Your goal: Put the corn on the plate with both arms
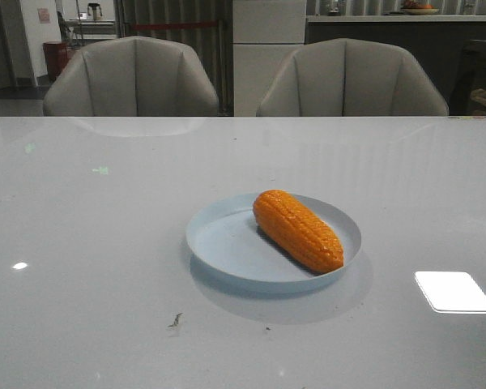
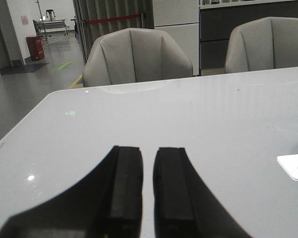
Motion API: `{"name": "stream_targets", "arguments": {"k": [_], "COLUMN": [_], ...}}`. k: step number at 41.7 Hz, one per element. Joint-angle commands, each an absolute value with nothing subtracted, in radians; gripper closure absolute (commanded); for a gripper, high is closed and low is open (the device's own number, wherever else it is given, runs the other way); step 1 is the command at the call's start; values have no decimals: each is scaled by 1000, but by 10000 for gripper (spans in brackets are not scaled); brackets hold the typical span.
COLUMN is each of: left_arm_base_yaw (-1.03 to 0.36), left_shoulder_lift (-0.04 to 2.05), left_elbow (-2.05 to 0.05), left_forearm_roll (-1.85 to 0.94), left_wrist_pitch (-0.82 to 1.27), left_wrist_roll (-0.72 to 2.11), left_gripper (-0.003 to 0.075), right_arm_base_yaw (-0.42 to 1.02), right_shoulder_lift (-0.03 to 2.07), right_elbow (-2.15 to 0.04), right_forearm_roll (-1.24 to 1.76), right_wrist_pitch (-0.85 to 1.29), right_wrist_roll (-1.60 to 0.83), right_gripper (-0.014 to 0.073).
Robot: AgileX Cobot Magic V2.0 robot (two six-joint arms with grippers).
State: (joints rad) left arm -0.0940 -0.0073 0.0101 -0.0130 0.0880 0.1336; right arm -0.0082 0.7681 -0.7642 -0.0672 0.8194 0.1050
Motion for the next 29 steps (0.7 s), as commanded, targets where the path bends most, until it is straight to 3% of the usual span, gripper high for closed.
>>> {"name": "stream_targets", "arguments": {"k": [1,11,14,17,27,29], "left_arm_base_yaw": [-92,-92,-92,-92,-92,-92], "left_shoulder_lift": [-28,-28,-28,-28,-28,-28], "left_elbow": [48,48,48,48,48,48], "left_forearm_roll": [-16,-16,-16,-16,-16,-16], "left_wrist_pitch": [12,12,12,12,12,12], "left_wrist_roll": [125,125,125,125,125,125], "left_gripper": [545,544,544,544,544,544], "right_arm_base_yaw": [-16,-16,-16,-16,-15,-15], "right_shoulder_lift": [761,733,706,674,534,494], "right_elbow": [-790,-789,-788,-787,-675,-621], "right_forearm_roll": [-73,-100,-100,-100,-76,-66], "right_wrist_pitch": [755,748,745,739,588,515], "right_wrist_roll": [96,96,96,96,96,96], "right_gripper": [11,13,50,130,526,536]}}
